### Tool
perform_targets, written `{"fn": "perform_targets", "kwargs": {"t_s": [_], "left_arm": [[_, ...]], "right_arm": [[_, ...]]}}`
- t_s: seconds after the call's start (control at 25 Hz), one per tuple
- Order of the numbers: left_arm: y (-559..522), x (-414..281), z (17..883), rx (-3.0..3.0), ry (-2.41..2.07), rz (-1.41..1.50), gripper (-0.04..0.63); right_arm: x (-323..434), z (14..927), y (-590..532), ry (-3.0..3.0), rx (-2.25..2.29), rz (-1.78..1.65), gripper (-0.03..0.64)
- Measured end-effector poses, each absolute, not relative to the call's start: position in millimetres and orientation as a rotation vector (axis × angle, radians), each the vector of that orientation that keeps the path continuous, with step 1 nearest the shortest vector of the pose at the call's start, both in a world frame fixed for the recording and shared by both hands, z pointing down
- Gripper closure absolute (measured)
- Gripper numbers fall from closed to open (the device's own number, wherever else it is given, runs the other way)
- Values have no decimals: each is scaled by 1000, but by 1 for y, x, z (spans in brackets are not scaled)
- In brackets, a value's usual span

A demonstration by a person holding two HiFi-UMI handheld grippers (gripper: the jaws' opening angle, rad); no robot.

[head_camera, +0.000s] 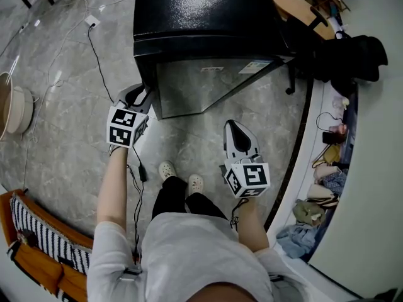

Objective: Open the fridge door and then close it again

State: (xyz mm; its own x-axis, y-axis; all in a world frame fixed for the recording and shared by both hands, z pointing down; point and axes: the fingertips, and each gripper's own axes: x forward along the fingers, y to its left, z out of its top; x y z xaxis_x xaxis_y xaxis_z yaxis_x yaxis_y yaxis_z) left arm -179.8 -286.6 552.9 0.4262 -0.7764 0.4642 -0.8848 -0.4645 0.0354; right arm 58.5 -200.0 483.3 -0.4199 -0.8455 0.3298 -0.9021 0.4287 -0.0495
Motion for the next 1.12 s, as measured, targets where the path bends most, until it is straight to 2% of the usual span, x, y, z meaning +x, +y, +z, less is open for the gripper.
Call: {"fn": "perform_targets", "kwargs": {"t_s": [0.2,0.64,1.12], "left_arm": [[-275,-177,552,2401,-1445,578,492],[-180,-127,550,2369,-1469,521,512],[-127,-87,548,2290,-1534,479,518]], "right_arm": [[62,479,-200,-2444,1520,320,592],[73,469,-190,-2493,1485,296,592],[92,459,-170,-2518,1474,279,592]]}}
